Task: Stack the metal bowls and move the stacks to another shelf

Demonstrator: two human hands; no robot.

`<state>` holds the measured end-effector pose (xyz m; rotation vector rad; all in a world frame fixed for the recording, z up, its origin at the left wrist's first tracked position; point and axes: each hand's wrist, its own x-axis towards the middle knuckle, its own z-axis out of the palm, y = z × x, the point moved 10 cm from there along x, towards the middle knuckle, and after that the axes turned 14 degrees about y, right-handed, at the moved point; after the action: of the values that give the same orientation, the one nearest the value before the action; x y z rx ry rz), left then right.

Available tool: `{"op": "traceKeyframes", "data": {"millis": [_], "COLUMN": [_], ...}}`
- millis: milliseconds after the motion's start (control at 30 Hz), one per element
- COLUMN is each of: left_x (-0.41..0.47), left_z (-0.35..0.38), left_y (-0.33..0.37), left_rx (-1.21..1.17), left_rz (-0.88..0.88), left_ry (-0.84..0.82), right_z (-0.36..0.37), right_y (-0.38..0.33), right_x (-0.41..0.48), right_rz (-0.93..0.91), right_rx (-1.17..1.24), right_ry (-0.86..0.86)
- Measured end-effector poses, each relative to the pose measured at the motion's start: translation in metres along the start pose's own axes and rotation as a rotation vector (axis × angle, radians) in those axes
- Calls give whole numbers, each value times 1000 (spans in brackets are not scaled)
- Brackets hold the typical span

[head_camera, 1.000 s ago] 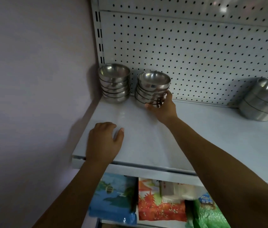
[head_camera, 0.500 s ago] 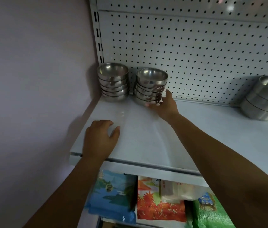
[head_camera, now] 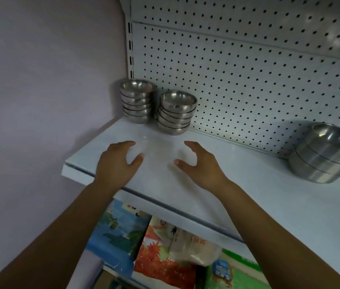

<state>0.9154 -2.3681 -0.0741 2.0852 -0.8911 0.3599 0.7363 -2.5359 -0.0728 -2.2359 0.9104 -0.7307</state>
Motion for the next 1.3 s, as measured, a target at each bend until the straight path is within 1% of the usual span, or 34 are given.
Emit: {"op": "traceKeyframes", "data": {"millis": [67, 133, 200, 267, 333, 433, 633, 733, 833, 900, 967, 1133, 1300], "left_x": [1, 5, 8, 10, 12, 15, 19, 20, 19, 20, 19, 6, -43], "left_z": [10, 25, 40, 50, 54, 55, 57, 57, 57, 57, 55, 38, 14], "left_y": [12, 15, 13, 10, 6, 1, 3, 2, 1, 1, 5, 23, 42], "left_rx": [-47, -61, -25, 54, 100, 91, 131, 125, 125, 132, 130, 79, 74], "left_rz": [-68, -124, -148, -137, -118, -111, -85, -89, -93, -92, -68, 20, 112], "left_ry": [-25, -80, -139, -161, -136, -97, -77, -70, -70, -74, -73, -21, 1], "right_z": [-11, -25, -43, -57, -56, -46, -43, -41, -41, -40, -35, -32, -23], "right_y": [4, 2, -9, -21, -29, -30, -27, -24, -25, -26, -20, 1, 17], "right_x": [13, 36, 64, 94, 122, 148, 149, 145, 143, 139, 130, 72, -6], "right_rz": [-5, -48, -113, -178, -225, -242, -280, -273, -283, -278, -233, -90, -99], "right_rx": [63, 79, 72, 35, -25, -80, 33, 101, 99, 73, 55, 72, 22], "right_ry": [19, 73, 159, 225, 220, 205, 325, 344, 353, 330, 272, 73, -164]}}
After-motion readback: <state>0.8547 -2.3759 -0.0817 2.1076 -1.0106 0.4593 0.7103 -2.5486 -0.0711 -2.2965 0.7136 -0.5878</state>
